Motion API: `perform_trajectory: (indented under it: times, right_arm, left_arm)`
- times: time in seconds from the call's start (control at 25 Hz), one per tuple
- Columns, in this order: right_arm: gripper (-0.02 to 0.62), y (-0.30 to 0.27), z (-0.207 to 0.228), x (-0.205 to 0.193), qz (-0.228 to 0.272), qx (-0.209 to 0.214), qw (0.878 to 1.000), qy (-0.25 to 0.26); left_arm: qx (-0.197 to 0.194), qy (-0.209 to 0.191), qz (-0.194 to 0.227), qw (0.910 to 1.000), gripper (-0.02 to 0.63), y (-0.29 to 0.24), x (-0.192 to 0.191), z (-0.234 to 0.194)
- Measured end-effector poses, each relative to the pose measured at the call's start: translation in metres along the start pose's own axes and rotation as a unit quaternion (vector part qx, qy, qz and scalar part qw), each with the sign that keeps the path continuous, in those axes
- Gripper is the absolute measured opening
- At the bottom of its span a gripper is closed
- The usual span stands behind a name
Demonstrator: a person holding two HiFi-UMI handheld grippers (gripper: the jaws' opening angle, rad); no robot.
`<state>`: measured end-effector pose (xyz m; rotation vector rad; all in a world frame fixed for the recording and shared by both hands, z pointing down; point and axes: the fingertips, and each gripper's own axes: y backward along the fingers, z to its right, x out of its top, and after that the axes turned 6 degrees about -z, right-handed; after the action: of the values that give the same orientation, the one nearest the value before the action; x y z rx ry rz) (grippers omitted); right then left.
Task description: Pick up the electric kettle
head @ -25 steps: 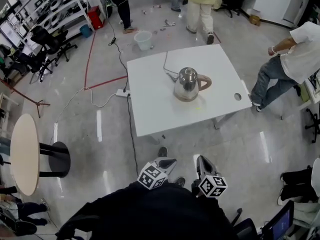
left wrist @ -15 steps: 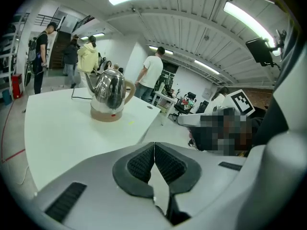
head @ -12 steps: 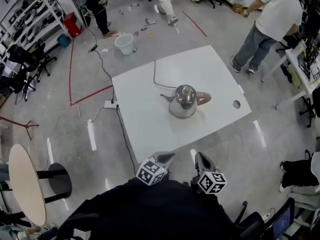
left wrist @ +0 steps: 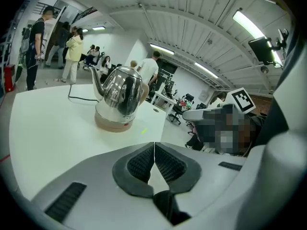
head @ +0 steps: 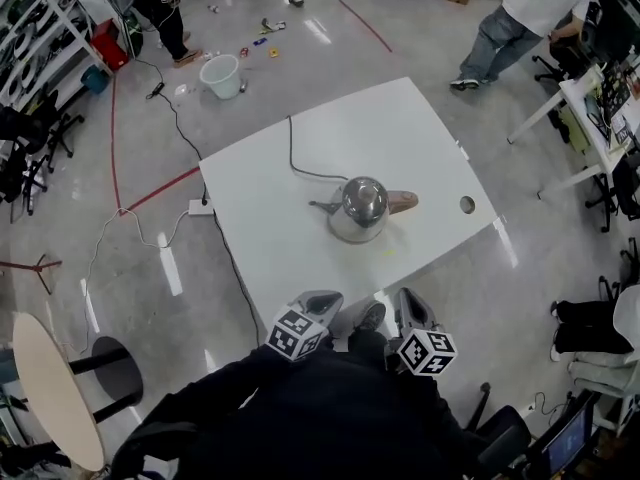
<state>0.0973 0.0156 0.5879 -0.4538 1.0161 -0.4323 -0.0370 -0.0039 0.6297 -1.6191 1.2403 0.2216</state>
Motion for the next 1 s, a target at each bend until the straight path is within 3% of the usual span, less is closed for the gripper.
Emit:
perform_trajectory:
  times: [0.12, 0.2, 0.44, 0.68, 1.0]
  right_arm:
    - [0.020, -0.019, 0.009, 0.009, -0.005, -0.004, 1.000, -0.003]
    - [0.085, -0.035, 0.020, 0.016, -0.010, -0.002, 1.000, -0.005]
    - [0.144, -0.081, 0.051, 0.046, -0.033, 0.020, 0.999, 0.014]
    - [0.143, -0.127, 0.064, 0.085, -0.048, 0.057, 0.995, 0.065]
    - [0.175, -0.178, 0.094, 0.099, -0.057, 0.038, 0.993, 0.095]
  left_arm:
    - [0.008, -0.002, -0.005, 1.0000, 0.018, -0.007, 0.010, -0.009]
    - [0.020, 0.004, -0.004, 0.9998, 0.018, -0.013, 0.018, -0.016]
    - [0.086, 0.048, 0.022, 0.9949, 0.018, -0.026, 0.051, -0.038]
    - [0.157, 0.072, 0.053, 0.9836, 0.020, -0.042, 0.093, -0.060]
    - [0.230, 0.150, 0.082, 0.9581, 0.020, -0.045, 0.096, -0.092]
